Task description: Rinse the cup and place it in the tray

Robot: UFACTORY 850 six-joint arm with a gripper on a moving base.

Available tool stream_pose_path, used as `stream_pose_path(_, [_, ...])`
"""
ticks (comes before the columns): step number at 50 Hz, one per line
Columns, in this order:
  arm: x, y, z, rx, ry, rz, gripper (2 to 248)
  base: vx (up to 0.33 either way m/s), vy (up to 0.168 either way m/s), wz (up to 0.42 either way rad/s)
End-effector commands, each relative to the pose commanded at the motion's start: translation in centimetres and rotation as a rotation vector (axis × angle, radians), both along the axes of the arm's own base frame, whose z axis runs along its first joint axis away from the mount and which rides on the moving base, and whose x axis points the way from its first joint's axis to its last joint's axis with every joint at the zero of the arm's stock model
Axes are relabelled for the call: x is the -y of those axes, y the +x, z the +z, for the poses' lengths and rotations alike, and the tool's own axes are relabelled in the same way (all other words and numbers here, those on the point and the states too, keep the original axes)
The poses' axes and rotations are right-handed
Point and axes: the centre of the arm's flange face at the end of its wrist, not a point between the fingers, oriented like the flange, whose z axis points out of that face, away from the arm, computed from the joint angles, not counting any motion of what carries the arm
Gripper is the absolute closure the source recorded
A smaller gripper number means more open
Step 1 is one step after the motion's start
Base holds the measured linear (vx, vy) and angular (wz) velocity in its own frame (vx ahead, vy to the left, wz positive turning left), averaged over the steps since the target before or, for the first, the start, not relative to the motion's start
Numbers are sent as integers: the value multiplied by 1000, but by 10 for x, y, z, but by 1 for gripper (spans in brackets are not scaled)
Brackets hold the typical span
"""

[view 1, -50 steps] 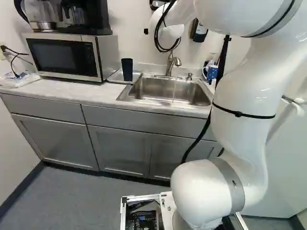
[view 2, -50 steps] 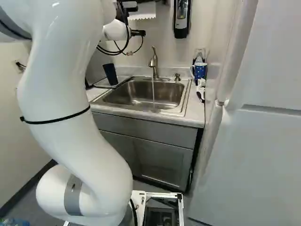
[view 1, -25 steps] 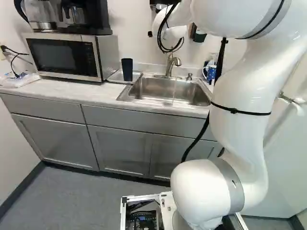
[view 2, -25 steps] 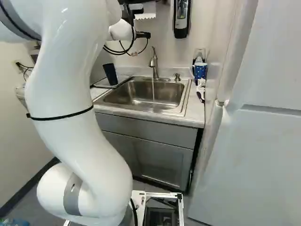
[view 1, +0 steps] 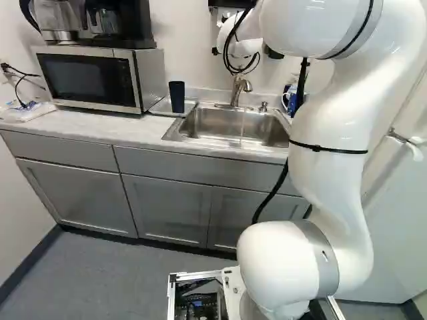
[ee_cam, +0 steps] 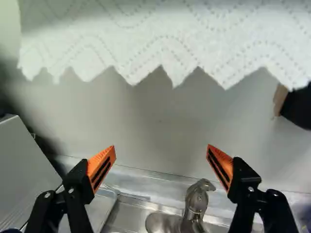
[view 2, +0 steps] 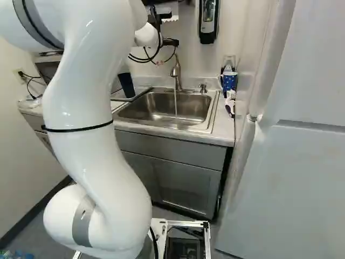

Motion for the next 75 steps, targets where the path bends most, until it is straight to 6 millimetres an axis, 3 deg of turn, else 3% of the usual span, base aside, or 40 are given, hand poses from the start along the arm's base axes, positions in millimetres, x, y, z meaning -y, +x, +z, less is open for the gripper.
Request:
stream_pose_path(12, [8,10,-5,-32,1,-11,3,0,0,0])
stream_pose_path(75, [6,0,-14,-151,6,-8,3,0,0,0])
